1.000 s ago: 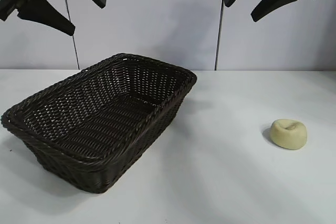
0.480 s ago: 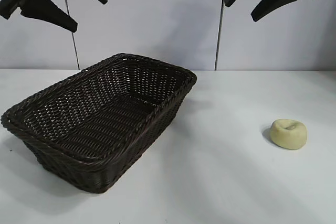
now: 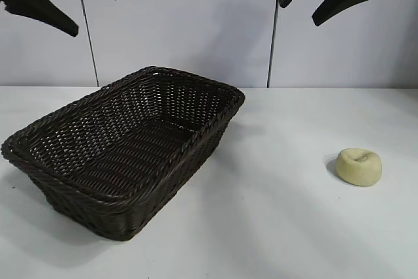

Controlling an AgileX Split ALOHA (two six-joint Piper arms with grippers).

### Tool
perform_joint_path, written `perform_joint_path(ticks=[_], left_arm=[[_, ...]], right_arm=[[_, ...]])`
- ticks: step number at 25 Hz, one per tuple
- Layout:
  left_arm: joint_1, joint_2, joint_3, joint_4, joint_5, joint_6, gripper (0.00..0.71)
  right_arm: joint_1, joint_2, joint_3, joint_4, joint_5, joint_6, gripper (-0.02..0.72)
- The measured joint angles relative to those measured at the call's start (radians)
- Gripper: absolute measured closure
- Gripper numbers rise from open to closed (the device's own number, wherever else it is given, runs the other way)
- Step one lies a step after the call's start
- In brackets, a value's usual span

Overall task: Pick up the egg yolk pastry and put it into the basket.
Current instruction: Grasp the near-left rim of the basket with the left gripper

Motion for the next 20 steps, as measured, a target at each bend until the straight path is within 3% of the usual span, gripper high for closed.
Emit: perform_joint_path(ticks=[3, 8, 13, 20], left_arm=[[0.0, -0.061, 0.025, 0.093, 0.005, -0.092, 0.231], [0.0, -0.186, 0.149, 0.123, 0.002, -0.159, 0.231], [0.0, -0.269, 0.332, 0.125, -0.091, -0.243, 0.231], [0.0, -0.279, 0.543, 0.099, -0.22, -0.327, 0.231]], right_arm=[[0.0, 0.0, 0.0, 0.0, -0.005, 0.0, 0.272], [0.0, 0.0, 0.0, 0.0, -0.007, 0.0, 0.272], [0.0, 0.0, 0.0, 0.0, -0.007, 0.0, 0.272], [0.0, 0.0, 0.0, 0.0, -0.007, 0.0, 0.272]])
